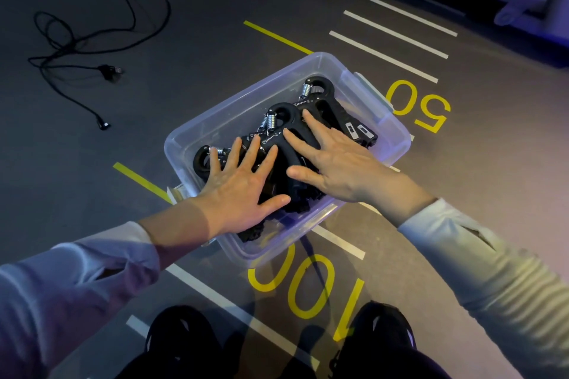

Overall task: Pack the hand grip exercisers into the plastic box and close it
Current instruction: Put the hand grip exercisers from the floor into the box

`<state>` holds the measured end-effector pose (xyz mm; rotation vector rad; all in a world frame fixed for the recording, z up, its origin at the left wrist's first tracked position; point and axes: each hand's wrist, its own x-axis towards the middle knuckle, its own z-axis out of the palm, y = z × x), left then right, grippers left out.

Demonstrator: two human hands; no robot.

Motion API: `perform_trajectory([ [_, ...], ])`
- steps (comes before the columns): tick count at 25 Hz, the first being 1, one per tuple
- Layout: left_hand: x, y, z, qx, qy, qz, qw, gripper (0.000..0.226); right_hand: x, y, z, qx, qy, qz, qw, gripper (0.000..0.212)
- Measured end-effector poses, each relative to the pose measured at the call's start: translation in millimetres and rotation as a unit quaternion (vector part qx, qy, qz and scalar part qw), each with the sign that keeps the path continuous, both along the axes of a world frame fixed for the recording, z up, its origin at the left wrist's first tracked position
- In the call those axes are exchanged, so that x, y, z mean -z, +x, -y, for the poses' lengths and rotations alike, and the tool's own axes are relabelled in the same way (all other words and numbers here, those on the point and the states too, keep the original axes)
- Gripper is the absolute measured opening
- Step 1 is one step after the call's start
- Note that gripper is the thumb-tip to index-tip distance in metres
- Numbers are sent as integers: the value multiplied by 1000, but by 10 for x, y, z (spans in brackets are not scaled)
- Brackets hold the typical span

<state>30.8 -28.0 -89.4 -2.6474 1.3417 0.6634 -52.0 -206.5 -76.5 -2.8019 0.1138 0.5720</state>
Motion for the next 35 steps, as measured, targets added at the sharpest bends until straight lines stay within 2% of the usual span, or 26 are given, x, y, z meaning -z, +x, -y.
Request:
perform_trajectory([
  [4,31,25,-48,20,-30,47,998,77,-14,3,-40,-46,-37,5,998,86],
  [9,16,132,-1,26,-82,63,994,70,-54,-46,16,-6,68,-24,997,88],
  [14,-18,171,61,27,-91,94,991,84,-7,116,110,-56,-64,65,994,77],
  [18,-20,135,121,22,-66,109,992,86,3,135,102,-53,-114,93,988,77],
  [20,-25,128,154,17,-45,109,993,84,-9,77,144,-46,-106,96,989,75],
  [23,-61,116,196,6,-46,98,994,81,-7,-12,230,24,-42,107,993,70],
  [28,-56,82,227,-6,-122,33,992,61,64,-31,244,55,-51,4,997,71],
  [31,-47,110,321,17,-108,19,994,74,24,9,248,49,-45,-9,998,74],
  [35,-15,64,476,57,-64,9,996,88,11,-20,182,61,-56,-30,996,89],
])
